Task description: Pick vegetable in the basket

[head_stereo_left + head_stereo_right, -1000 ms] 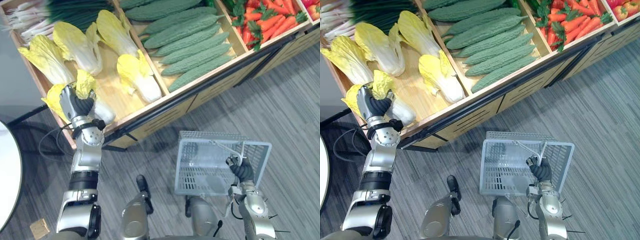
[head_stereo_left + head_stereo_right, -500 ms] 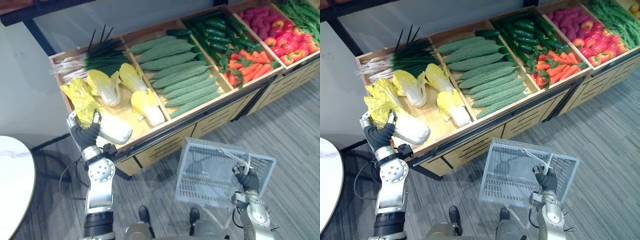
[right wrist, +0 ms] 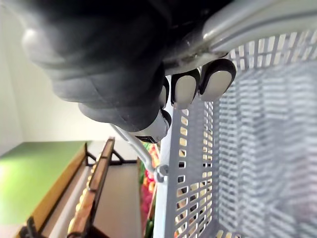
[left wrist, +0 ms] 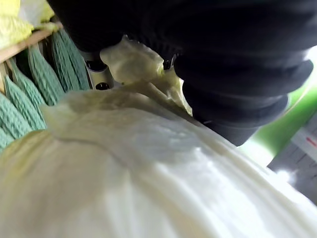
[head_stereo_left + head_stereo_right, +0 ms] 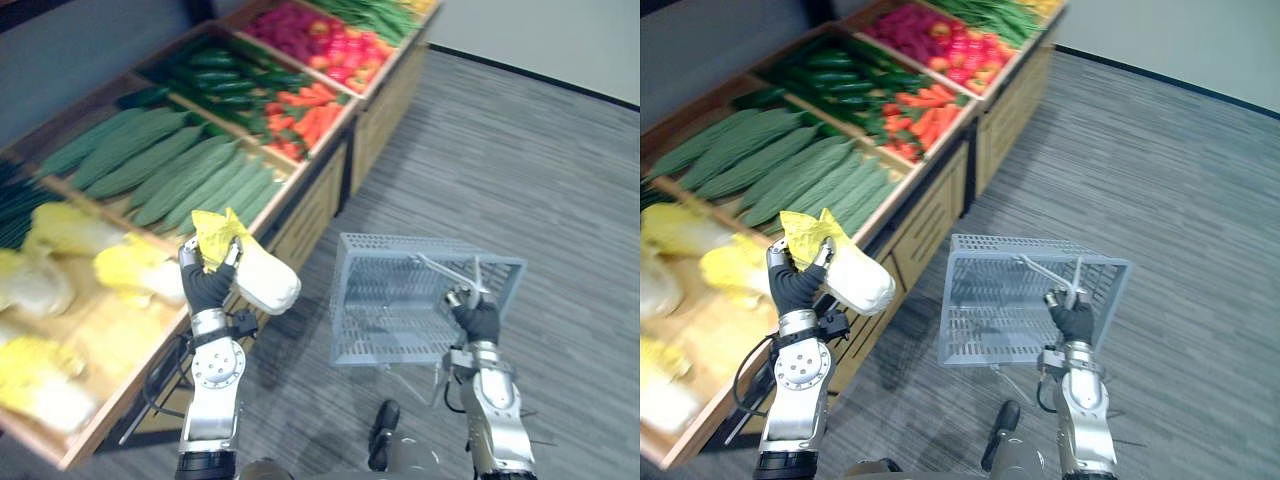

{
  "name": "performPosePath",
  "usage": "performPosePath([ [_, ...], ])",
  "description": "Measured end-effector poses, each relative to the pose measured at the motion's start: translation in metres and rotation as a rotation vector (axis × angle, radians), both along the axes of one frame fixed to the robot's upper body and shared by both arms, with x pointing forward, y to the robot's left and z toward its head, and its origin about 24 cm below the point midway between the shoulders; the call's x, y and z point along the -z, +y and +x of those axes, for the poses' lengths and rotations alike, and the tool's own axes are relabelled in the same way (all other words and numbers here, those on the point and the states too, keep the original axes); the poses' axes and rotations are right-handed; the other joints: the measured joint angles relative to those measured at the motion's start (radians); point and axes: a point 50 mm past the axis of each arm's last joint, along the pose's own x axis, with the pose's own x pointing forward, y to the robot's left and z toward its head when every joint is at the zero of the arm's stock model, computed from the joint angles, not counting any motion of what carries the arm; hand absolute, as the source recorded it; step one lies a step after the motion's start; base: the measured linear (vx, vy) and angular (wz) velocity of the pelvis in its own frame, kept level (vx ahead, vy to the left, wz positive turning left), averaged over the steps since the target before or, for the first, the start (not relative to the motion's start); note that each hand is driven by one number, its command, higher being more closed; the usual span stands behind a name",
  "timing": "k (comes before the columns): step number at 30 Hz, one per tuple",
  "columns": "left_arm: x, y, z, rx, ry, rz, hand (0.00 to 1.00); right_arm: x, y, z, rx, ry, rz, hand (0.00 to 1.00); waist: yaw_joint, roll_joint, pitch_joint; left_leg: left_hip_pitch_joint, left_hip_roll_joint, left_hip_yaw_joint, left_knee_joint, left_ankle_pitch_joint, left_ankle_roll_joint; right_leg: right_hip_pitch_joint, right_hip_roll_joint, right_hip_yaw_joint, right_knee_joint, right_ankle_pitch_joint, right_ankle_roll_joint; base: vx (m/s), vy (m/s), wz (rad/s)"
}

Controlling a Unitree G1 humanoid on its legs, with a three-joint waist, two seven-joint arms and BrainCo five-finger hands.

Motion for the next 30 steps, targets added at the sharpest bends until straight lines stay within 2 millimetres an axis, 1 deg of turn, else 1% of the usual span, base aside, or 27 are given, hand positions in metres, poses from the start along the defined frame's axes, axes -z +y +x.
performPosePath([
  [1, 0.003, -0.003, 0.001, 0.017, 0.012, -0.001, 1.0, 0.001, -0.002, 0.0, -0.009, 0.014, -0.009, 1.0, -0.007, 0.007, 0.0, -0.003, 0.035, -0.005, 0.058, 0.0, 0.0, 0.004, 0.02, 0.023, -0.001, -0.009, -0.005, 0.12, -0.177, -0.9],
  [2, 0.007, -0.006, 0.002, 0.042, 0.03, 0.003, 1.0, 0.001, -0.003, 0.001, -0.023, 0.02, -0.014, 1.0, -0.008, 0.015, 0.001, -0.017, 0.092, -0.038, 0.162, 0.006, 0.01, 0.015, 0.049, 0.048, -0.002, -0.018, -0.016, 0.11, -0.137, -0.77],
  [3, 0.009, -0.008, 0.002, 0.053, 0.042, 0.005, 1.0, 0.001, -0.003, 0.001, -0.033, 0.024, -0.014, 1.0, -0.008, 0.018, 0.001, -0.026, 0.118, -0.063, 0.22, 0.018, 0.029, 0.023, 0.064, 0.06, -0.002, -0.022, -0.022, 0.14, -0.182, -0.91],
  [4, 0.016, -0.011, 0.003, 0.08, 0.073, 0.008, 1.0, 0.001, -0.002, 0.001, -0.056, 0.031, -0.01, 1.0, -0.008, 0.018, 0.001, -0.06, 0.153, -0.143, 0.331, 0.07, 0.105, 0.044, 0.092, 0.088, -0.002, -0.031, -0.038, 0.12, -0.125, -0.75],
  [5, 0.021, -0.012, 0.004, 0.096, 0.097, -0.001, 1.0, 0.001, 0.0, 0.001, -0.074, 0.032, -0.001, 1.0, -0.012, 0.017, 0.001, -0.096, 0.16, -0.237, 0.408, 0.109, 0.139, 0.065, 0.094, 0.119, -0.009, -0.036, -0.045, 0.16, -0.089, -0.83],
  [6, 0.025, -0.014, 0.004, 0.107, 0.114, -0.008, 1.0, 0.0, 0.003, 0.003, -0.093, 0.025, 0.018, 1.0, -0.009, 0.019, 0.0, -0.137, 0.128, -0.343, 0.451, 0.063, 0.088, 0.072, 0.098, 0.146, -0.01, -0.045, -0.048, 0.18, -0.011, -0.84],
  [7, 0.026, -0.017, 0.004, 0.12, 0.117, -0.015, 1.0, -0.005, 0.005, 0.008, -0.106, 0.005, 0.036, 1.0, -0.007, 0.019, 0.001, -0.195, 0.056, -0.454, 0.463, -0.016, 0.052, 0.074, 0.097, 0.186, -0.011, -0.051, -0.054, 0.21, 0.015, -0.87],
  [8, 0.027, -0.019, 0.004, 0.133, 0.122, -0.016, 1.0, -0.007, 0.007, 0.011, -0.115, -0.006, 0.053, 1.0, -0.005, 0.019, 0.001, -0.228, -0.001, -0.529, 0.436, -0.059, 0.05, 0.084, 0.096, 0.208, -0.018, -0.05, -0.056, 0.19, 0.005, -0.81],
  [9, 0.029, -0.021, 0.003, 0.151, 0.132, -0.013, 1.0, -0.008, 0.01, 0.013, -0.128, -0.011, 0.071, 1.0, -0.002, 0.019, 0.001, -0.241, -0.053, -0.579, 0.383, -0.083, 0.049, 0.103, 0.097, 0.227, -0.027, -0.049, -0.057, 0.18, 0.024, -0.73],
  [10, 0.032, -0.023, 0.002, 0.163, 0.145, -0.012, 1.0, -0.01, 0.015, 0.015, -0.149, -0.019, 0.095, 1.0, 0.002, 0.018, 0.002, -0.243, -0.117, -0.64, 0.29, -0.093, 0.048, 0.122, 0.096, 0.255, -0.027, -0.05, -0.056, 0.14, 0.039, -0.69],
  [11, 0.033, -0.025, 0.001, 0.168, 0.15, -0.013, 1.0, -0.011, 0.018, 0.017, -0.16, -0.023, 0.098, 1.0, 0.005, 0.018, 0.001, -0.246, -0.144, -0.67, 0.245, -0.093, 0.047, 0.129, 0.096, 0.27, -0.026, -0.052, -0.052, 0.13, 0.076, -0.87],
  [12, 0.035, -0.028, 0.0, 0.181, 0.157, -0.011, 1.0, -0.014, 0.022, 0.019, -0.176, -0.033, 0.102, 1.0, 0.016, 0.023, -0.001, -0.248, -0.19, -0.726, 0.143, -0.085, 0.039, 0.131, 0.1, 0.299, -0.023, -0.05, -0.042, 0.08, 0.112, -0.99],
  [13, 0.035, -0.034, 0.0, 0.207, 0.158, -0.011, 1.0, -0.016, 0.024, 0.02, -0.187, -0.041, 0.102, 1.0, 0.024, 0.041, -0.011, -0.247, -0.202, -0.747, 0.051, -0.036, 0.021, 0.128, 0.119, 0.33, -0.026, -0.046, -0.018, 0.06, 0.131, -0.99],
  [14, 0.035, -0.037, 0.0, 0.222, 0.16, -0.011, 1.0, -0.016, 0.025, 0.02, -0.19, -0.043, 0.102, 1.0, 0.024, 0.057, -0.019, -0.251, -0.2, -0.744, 0.027, 0.007, 0.029, 0.13, 0.136, 0.342, -0.029, -0.05, -0.006, 0.11, 0.196, -0.97],
  [15, 0.04, -0.042, -0.001, 0.259, 0.184, 0.01, 1.0, -0.013, 0.03, 0.019, -0.197, -0.023, 0.12, 1.0, 0.023, 0.038, -0.026, -0.229, -0.203, -0.714, 0.017, 0.004, 0.029, 0.14, 0.13, 0.374, -0.044, -0.041, 0.012, 0.15, 0.2, -0.67],
  [16, 0.045, -0.046, 0.0, 0.292, 0.209, 0.037, 1.0, -0.012, 0.036, 0.018, -0.214, -0.02, 0.132, 1.0, 0.013, 0.022, -0.036, -0.211, -0.22, -0.695, -0.016, 0.005, 0.034, 0.146, 0.114, 0.388, -0.066, -0.032, 0.027, 0.16, 0.2, -0.59],
  [17, 0.047, -0.05, 0.002, 0.314, 0.221, 0.046, 1.0, -0.013, 0.038, 0.018, -0.217, -0.022, 0.146, 1.0, 0.012, 0.014, -0.038, -0.2, -0.228, -0.679, -0.037, 0.009, 0.039, 0.145, 0.11, 0.403, -0.073, -0.027, 0.033, 0.1, 0.121, -0.33],
  [18, 0.05, -0.056, 0.003, 0.347, 0.235, 0.054, 1.0, -0.014, 0.039, 0.018, -0.217, -0.026, 0.166, 1.0, 0.011, 0.006, -0.039, -0.184, -0.241, -0.667, -0.066, 0.018, 0.051, 0.145, 0.096, 0.415, -0.08, -0.023, 0.041, 0.1, 0.151, -0.25],
  [19, 0.055, -0.066, 0.004, 0.392, 0.258, 0.062, 1.0, -0.016, 0.042, 0.018, -0.224, -0.033, 0.188, 1.0, 0.001, 0.003, -0.041, -0.166, -0.26, -0.649, -0.105, 0.035, 0.065, 0.149, 0.079, 0.428, -0.095, -0.013, 0.055, 0.09, 0.137, -0.16],
  [21, 0.06, -0.074, 0.002, 0.426, 0.277, 0.068, 1.0, -0.017, 0.047, 0.018, -0.241, -0.036, 0.221, 1.0, -0.007, 0.004, -0.041, -0.144, -0.275, -0.634, -0.134, 0.042, 0.07, 0.157, 0.068, 0.437, -0.112, -0.006, 0.065, 0.11, 0.119, -0.13],
  [24, 0.067, -0.081, 0.005, 0.463, 0.319, 0.091, 1.0, -0.017, 0.052, 0.017, -0.254, -0.033, 0.256, 1.0, -0.01, 0.003, -0.042, -0.13, -0.285, -0.627, -0.157, 0.044, 0.074, 0.16, 0.062, 0.455, -0.126, 0.005, 0.078, 0.1, 0.086, -0.11],
  [28, 0.072, -0.083, 0.015, 0.467, 0.354, 0.136, 1.0, -0.016, 0.059, 0.016, -0.279, -0.024, 0.289, 1.0, -0.012, 0.0, -0.044, -0.127, -0.288, -0.628, -0.168, 0.051, 0.071, 0.161, 0.056, 0.454, -0.133, 0.007, 0.078, 0.07, 0.029, 0.01],
  [29, 0.075, -0.08, 0.02, 0.457, 0.381, 0.172, 1.0, -0.015, 0.066, 0.015, -0.306, -0.015, 0.316, 1.0, -0.014, -0.002, -0.045, -0.121, -0.288, -0.628, -0.18, 0.056, 0.068, 0.161, 0.056, 0.454, -0.133, 0.007, 0.078, 0.05, 0.0, -0.01],
  [30, 0.076, -0.08, 0.021, 0.456, 0.384, 0.179, 1.0, -0.015, 0.067, 0.015, -0.309, -0.014, 0.323, 1.0, -0.015, -0.002, -0.045, -0.12, -0.288, -0.628, -0.184, 0.058, 0.069, 0.161, 0.056, 0.454, -0.134, 0.007, 0.078, 0.05, -0.012, 0.01],
])
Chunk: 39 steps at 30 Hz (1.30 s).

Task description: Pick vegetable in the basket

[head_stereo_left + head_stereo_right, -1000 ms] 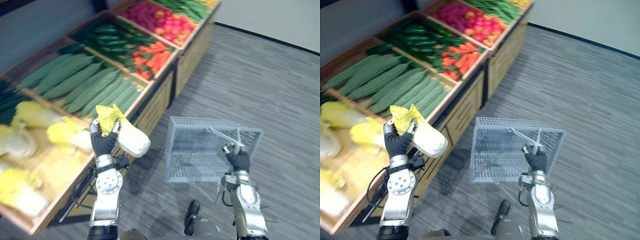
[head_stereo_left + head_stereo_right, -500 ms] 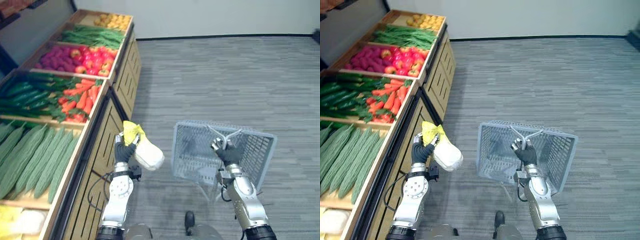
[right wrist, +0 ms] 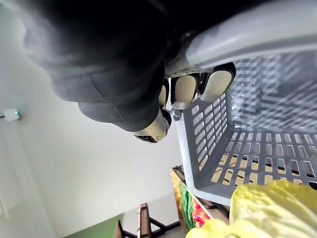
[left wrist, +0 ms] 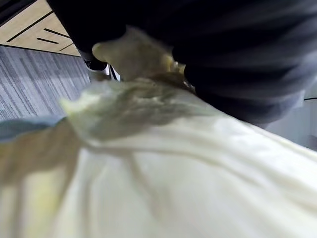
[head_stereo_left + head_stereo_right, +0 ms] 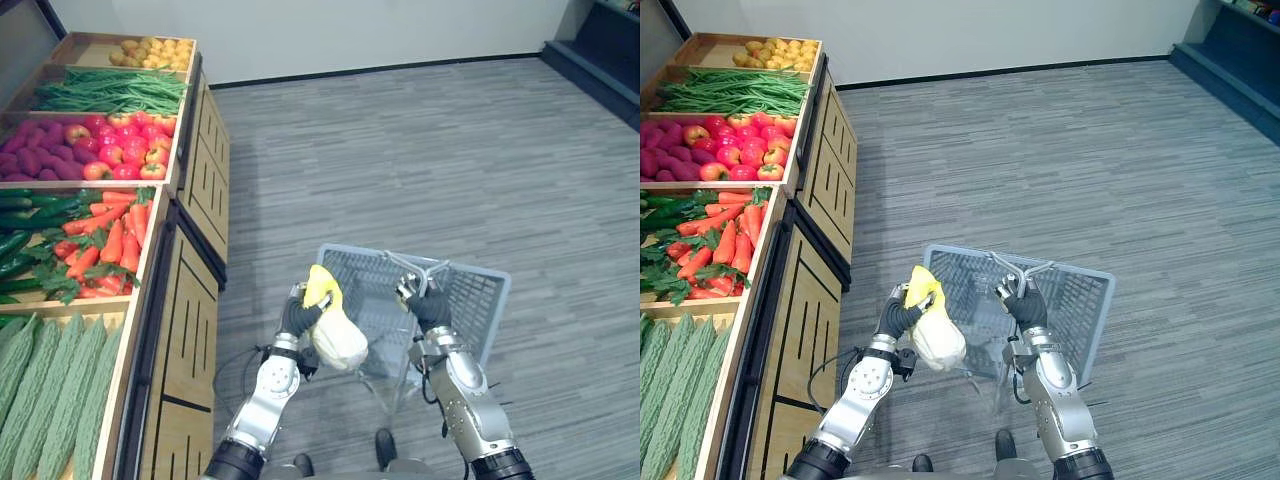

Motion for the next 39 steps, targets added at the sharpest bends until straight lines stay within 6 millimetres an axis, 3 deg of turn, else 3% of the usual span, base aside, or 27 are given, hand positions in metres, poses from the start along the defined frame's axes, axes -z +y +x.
performPosePath([
  [5, 0.013, 0.008, 0.006, -0.011, 0.064, 0.06, 1.0, 0.006, 0.015, -0.005, -0.065, 0.059, 0.117, 1.0, -0.012, -0.011, -0.007, 0.006, -0.001, 0.001, -0.021, 0.007, -0.002, -0.006, 0.002, 0.003, -0.001, 0.0, -0.001, 0.0, -0.002, -0.02],
  [11, 0.031, 0.018, 0.011, -0.026, 0.157, 0.134, 1.0, 0.017, 0.046, -0.022, -0.232, 0.176, 0.322, 1.0, -0.019, -0.051, -0.025, 0.006, 0.004, 0.021, -0.042, 0.01, -0.001, -0.022, 0.011, 0.02, -0.016, 0.014, -0.01, -0.04, -0.015, -0.14],
  [14, 0.035, 0.019, 0.011, -0.022, 0.181, 0.146, 1.0, 0.019, 0.054, -0.026, -0.275, 0.205, 0.363, 1.0, -0.02, -0.056, -0.027, 0.006, 0.002, 0.03, -0.044, 0.01, -0.001, -0.025, 0.011, 0.031, -0.024, 0.023, -0.006, -0.05, 0.002, -0.13],
  [15, 0.038, 0.019, 0.012, -0.021, 0.196, 0.152, 0.0, 0.019, 0.057, -0.028, -0.299, 0.213, 0.374, 1.0, -0.02, -0.063, -0.027, 0.006, 0.001, 0.033, -0.046, 0.01, -0.001, -0.024, 0.01, 0.034, -0.033, 0.028, -0.007, -0.04, 0.001, -0.09],
  [19, 0.039, 0.016, 0.016, -0.012, 0.204, 0.158, 0.0, 0.015, 0.062, -0.032, -0.358, 0.212, 0.379, 1.0, -0.019, -0.082, -0.026, 0.006, 0.002, 0.036, -0.047, 0.01, -0.001, -0.024, 0.011, 0.037, -0.037, 0.028, -0.006, -0.02, -0.004, -0.03],
  [26, 0.044, 0.015, 0.02, -0.012, 0.241, 0.186, 0.0, 0.001, 0.063, -0.036, -0.404, 0.154, 0.415, 1.0, -0.027, -0.083, -0.027, 0.01, 0.001, 0.053, -0.051, 0.009, -0.001, -0.025, 0.011, 0.055, -0.046, 0.038, -0.003, 0.0, 0.008, -0.06],
  [33, 0.043, 0.018, 0.02, -0.019, 0.237, 0.188, 0.0, 0.002, 0.062, -0.037, -0.403, 0.155, 0.408, 1.0, -0.021, -0.083, -0.027, 0.011, 0.0, 0.035, -0.051, 0.01, -0.001, -0.013, 0.008, 0.032, -0.048, 0.041, 0.0, 0.01, 0.002, 0.09],
  [39, 0.025, 0.022, 0.018, -0.05, 0.143, 0.123, 0.0, 0.002, 0.046, -0.029, -0.316, 0.119, 0.355, 1.0, -0.019, -0.083, -0.027, 0.014, 0.0, 0.006, -0.051, 0.01, -0.001, 0.004, 0.006, 0.004, -0.052, 0.041, 0.0, 0.0, -0.007, 0.12],
])
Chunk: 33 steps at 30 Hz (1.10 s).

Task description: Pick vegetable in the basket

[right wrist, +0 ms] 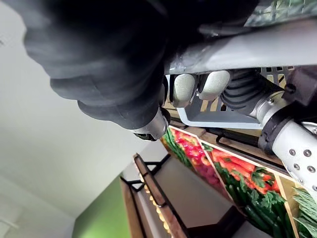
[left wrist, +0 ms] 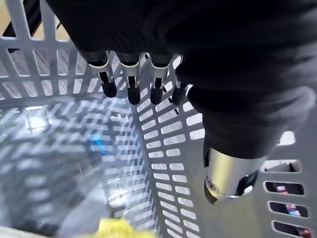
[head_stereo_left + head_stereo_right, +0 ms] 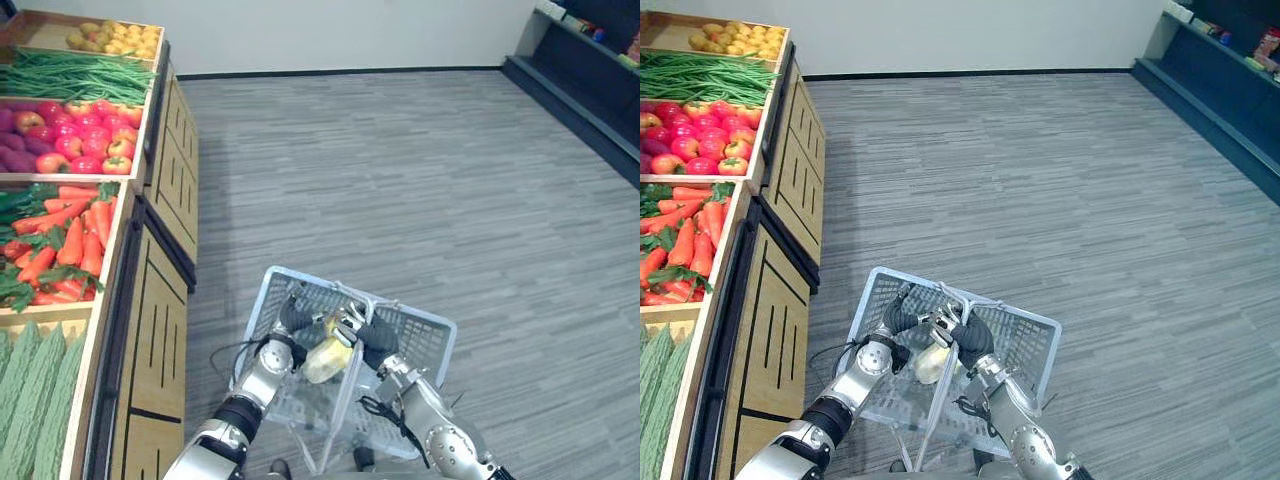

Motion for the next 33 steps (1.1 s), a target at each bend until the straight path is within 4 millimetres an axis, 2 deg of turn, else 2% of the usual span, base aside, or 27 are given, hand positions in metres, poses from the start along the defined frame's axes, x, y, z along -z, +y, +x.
performPosePath([
  [5, -0.02, -0.001, -0.006, -0.008, -0.104, -0.071, 0.0, 0.001, -0.021, 0.009, 0.116, -0.031, -0.104, 1.0, 0.003, 0.0, 0.0, 0.0, 0.0, -0.01, 0.0, 0.002, 0.001, 0.011, -0.002, -0.01, -0.011, 0.0, 0.0, -0.01, -0.011, 0.07],
  [8, -0.035, -0.005, -0.014, 0.01, -0.17, -0.174, 0.0, 0.0, -0.035, 0.016, 0.209, -0.055, -0.195, 1.0, 0.003, 0.001, 0.0, -0.001, 0.0, -0.034, -0.001, 0.009, 0.0, 0.022, -0.002, -0.033, -0.013, 0.0, 0.0, -0.02, -0.023, 0.19],
  [14, -0.046, 0.0, -0.03, 0.001, -0.209, -0.316, 0.0, -0.009, -0.04, 0.025, 0.254, -0.147, -0.34, 1.0, 0.025, 0.005, 0.0, 0.007, -0.006, -0.072, -0.036, 0.036, -0.002, 0.03, -0.001, -0.081, -0.007, -0.017, 0.001, -0.03, -0.03, 0.23],
  [18, -0.036, 0.003, -0.041, -0.053, -0.167, -0.372, 0.0, -0.005, -0.037, 0.026, 0.265, -0.165, -0.44, 1.0, 0.029, 0.022, 0.001, 0.01, -0.017, -0.113, -0.042, 0.046, 0.001, 0.038, -0.011, -0.116, 0.021, -0.047, 0.002, -0.02, 0.003, 0.32],
  [20, -0.027, 0.009, -0.048, -0.091, -0.134, -0.384, 0.0, 0.007, -0.031, 0.026, 0.257, -0.127, -0.466, 1.0, 0.033, 0.033, 0.0, 0.013, -0.017, -0.119, -0.055, 0.046, 0.002, 0.04, -0.014, -0.125, 0.023, -0.049, 0.004, -0.01, 0.007, 0.15],
  [23, -0.009, 0.009, -0.054, -0.106, -0.056, -0.381, 0.0, 0.025, -0.032, 0.023, 0.267, -0.048, -0.484, 1.0, 0.06, 0.039, 0.0, 0.011, -0.021, -0.133, -0.055, 0.046, 0.002, 0.041, -0.018, -0.134, 0.023, -0.05, 0.005, 0.0, 0.011, 0.1],
  [28, 0.029, 0.011, -0.074, -0.157, 0.122, -0.385, 0.0, 0.055, -0.03, 0.014, 0.221, 0.063, -0.56, 1.0, 0.058, 0.044, 0.003, 0.01, -0.025, -0.159, -0.053, 0.046, 0.003, 0.052, -0.018, -0.147, 0.023, -0.051, 0.007, 0.02, 0.007, 0.11],
  [30, 0.039, 0.011, -0.08, -0.161, 0.172, -0.382, 0.0, 0.066, -0.033, 0.009, 0.212, 0.108, -0.586, 1.0, 0.057, 0.051, 0.007, 0.017, -0.025, -0.165, -0.054, 0.046, 0.002, 0.062, -0.017, -0.156, 0.024, -0.053, 0.009, 0.03, 0.003, 0.11],
  [33, 0.043, 0.011, -0.082, -0.164, 0.192, -0.379, 0.0, 0.069, -0.033, 0.008, 0.203, 0.116, -0.61, 1.0, 0.057, 0.063, 0.015, 0.018, -0.024, -0.171, -0.055, 0.046, 0.002, 0.061, -0.016, -0.161, 0.037, -0.06, 0.013, 0.02, -0.002, 0.08],
])
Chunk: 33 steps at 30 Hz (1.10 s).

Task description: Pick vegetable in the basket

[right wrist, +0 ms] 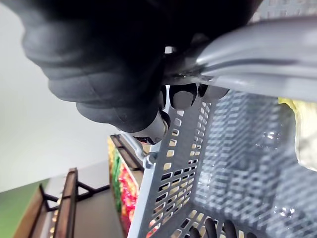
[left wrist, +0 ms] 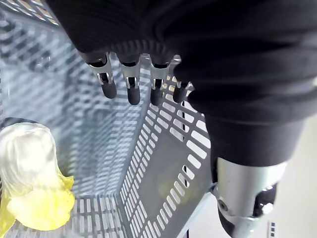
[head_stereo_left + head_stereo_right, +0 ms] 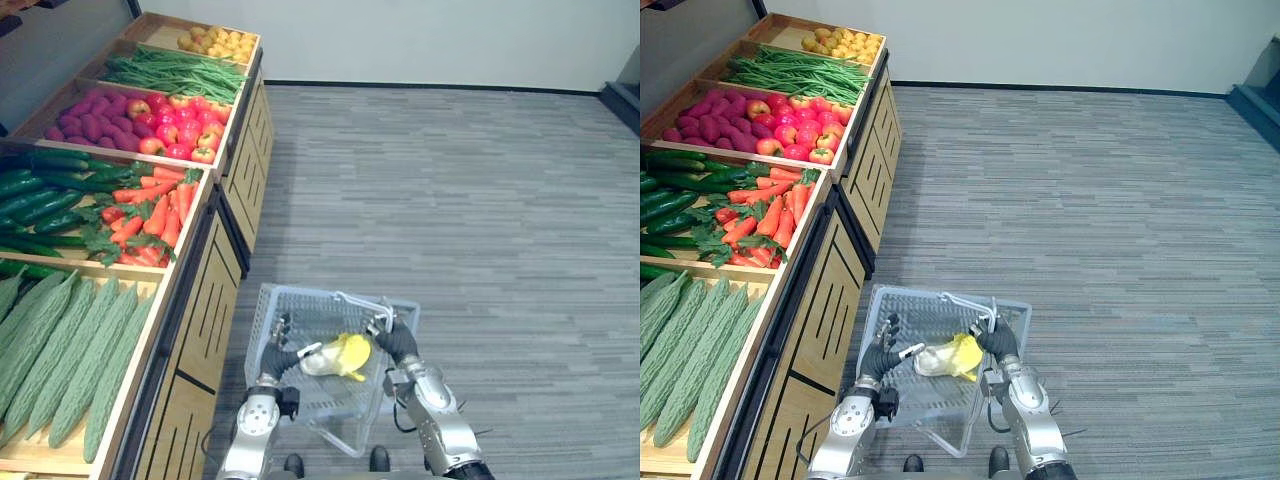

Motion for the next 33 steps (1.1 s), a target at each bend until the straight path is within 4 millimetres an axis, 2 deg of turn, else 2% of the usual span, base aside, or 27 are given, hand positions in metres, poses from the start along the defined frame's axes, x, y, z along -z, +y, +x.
performPosePath([
  [3, 0.002, 0.0, -0.001, 0.0, 0.007, 0.0, 0.0, 0.0, 0.0, 0.0, -0.001, -0.005, -0.008, 1.0, 0.002, 0.011, 0.006, 0.006, 0.005, 0.0, 0.0, 0.0, 0.0, -0.001, 0.0, -0.001, 0.018, -0.012, -0.001, 0.0, -0.008, 0.02],
  [7, 0.003, 0.0, -0.004, 0.0, 0.017, -0.002, 0.0, -0.002, -0.001, 0.001, 0.007, -0.022, -0.018, 1.0, 0.003, 0.012, 0.007, 0.006, 0.007, 0.0, 0.0, -0.001, -0.001, -0.002, 0.002, 0.0, 0.019, -0.013, -0.002, 0.0, -0.004, 0.01],
  [17, 0.004, -0.004, -0.006, 0.064, 0.026, -0.112, 0.0, -0.001, -0.02, 0.002, 0.102, -0.019, -0.099, 1.0, 0.003, 0.026, 0.012, 0.003, 0.009, 0.027, 0.0, -0.004, -0.006, -0.016, 0.008, 0.025, 0.019, -0.016, -0.007, -0.03, -0.009, -0.07],
  [18, -0.018, 0.093, -0.004, -0.25, -0.067, 0.184, 0.0, 0.005, -0.1, -0.019, 0.382, 0.037, -0.373, 1.0, -0.001, 0.011, -0.002, 0.008, 0.014, 0.049, 0.0, -0.001, -0.006, -0.004, -0.002, 0.004, -0.001, -0.014, -0.007, 0.0, -0.01, -0.04],
  [26, -0.016, 0.092, -0.005, -0.253, -0.059, 0.178, 0.0, 0.007, -0.103, -0.021, 0.397, 0.049, -0.368, 1.0, -0.001, 0.011, -0.002, 0.008, 0.015, 0.05, 0.0, -0.001, -0.006, -0.004, -0.002, 0.005, -0.001, -0.014, -0.007, 0.0, 0.0, 0.0],
  [33, 0.004, 0.094, -0.017, -0.291, 0.047, 0.137, 0.0, 0.024, -0.118, -0.033, 0.527, 0.153, -0.272, 1.0, 0.001, 0.011, -0.002, 0.002, 0.012, 0.037, 0.0, -0.001, -0.006, 0.0, -0.002, -0.006, -0.014, -0.014, -0.007, 0.0, 0.0, 0.03],
])
